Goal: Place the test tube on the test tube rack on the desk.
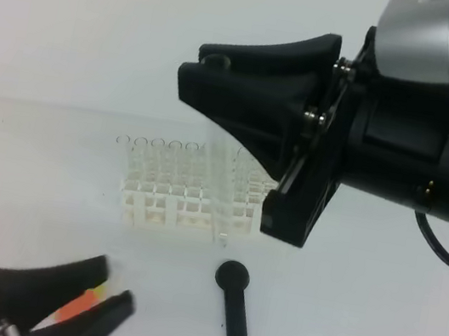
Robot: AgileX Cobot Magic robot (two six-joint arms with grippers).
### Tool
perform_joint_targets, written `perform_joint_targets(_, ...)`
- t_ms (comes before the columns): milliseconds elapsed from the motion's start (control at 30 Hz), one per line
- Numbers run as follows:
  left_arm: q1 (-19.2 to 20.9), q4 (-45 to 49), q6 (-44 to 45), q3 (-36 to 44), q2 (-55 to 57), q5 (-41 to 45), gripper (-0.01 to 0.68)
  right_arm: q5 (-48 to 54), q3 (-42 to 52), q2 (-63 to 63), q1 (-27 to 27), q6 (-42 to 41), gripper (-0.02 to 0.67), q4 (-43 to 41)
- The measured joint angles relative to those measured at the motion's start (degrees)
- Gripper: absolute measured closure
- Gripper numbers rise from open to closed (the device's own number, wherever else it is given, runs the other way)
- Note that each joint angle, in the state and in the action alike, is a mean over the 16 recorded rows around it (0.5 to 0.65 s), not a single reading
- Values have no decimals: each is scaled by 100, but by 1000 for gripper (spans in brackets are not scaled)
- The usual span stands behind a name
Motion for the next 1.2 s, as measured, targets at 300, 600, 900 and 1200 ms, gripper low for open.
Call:
perform_joint_targets(300, 0, -20, 241, -169, -1644, 2701, 576, -161, 0, -28, 0, -99, 524, 20)
perform_joint_targets(600, 0, -37, 281, -327, -2785, 4284, 668, -182, 0, -35, 0, -156, 524, 42)
perform_joint_targets(900, 0, -40, 278, -332, -3113, 4559, 673, -207, 0, -38, 0, -158, 524, 51)
perform_joint_targets(1200, 0, -40, 306, -332, -3117, 4560, 674, -357, 0, -38, 1, -164, 524, 66)
